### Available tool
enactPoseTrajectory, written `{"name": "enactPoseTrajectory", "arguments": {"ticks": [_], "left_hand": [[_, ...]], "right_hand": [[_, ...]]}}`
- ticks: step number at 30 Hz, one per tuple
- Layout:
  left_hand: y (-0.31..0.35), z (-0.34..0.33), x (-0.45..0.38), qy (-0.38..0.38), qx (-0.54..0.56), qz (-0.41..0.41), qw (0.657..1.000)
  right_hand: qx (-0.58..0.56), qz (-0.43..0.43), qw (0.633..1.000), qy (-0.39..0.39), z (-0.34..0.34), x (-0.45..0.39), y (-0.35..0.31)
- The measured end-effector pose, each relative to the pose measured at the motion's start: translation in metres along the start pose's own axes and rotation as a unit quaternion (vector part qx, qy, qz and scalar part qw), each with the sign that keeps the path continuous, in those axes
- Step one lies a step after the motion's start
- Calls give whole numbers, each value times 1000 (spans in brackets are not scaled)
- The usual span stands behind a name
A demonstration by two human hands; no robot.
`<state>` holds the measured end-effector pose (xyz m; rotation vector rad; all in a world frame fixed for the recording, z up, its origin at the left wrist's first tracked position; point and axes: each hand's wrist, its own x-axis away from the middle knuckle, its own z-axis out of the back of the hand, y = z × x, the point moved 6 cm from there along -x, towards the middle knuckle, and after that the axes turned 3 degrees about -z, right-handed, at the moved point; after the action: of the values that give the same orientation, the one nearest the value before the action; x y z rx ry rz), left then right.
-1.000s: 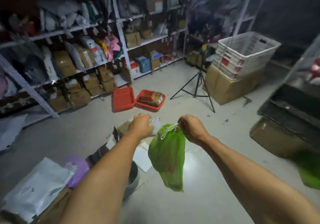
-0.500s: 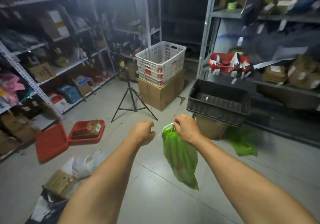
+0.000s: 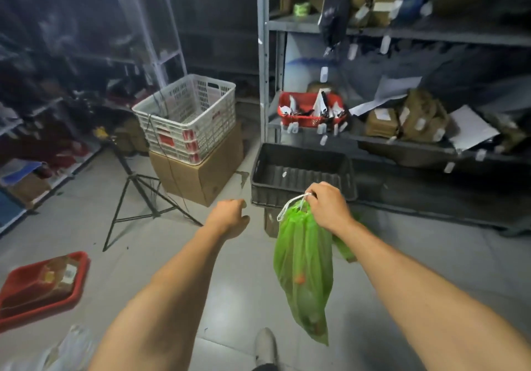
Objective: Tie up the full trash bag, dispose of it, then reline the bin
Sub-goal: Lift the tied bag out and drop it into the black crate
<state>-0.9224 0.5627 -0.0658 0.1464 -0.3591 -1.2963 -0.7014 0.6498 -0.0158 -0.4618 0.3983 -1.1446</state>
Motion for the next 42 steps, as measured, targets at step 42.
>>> {"name": "enactPoseTrajectory", "arguments": {"ticks": [42], "left_hand": [[-26,63,-651,-105,-24,-6,994]], "right_hand": [[-15,-72,987,-140,-125,-639,90]]}}
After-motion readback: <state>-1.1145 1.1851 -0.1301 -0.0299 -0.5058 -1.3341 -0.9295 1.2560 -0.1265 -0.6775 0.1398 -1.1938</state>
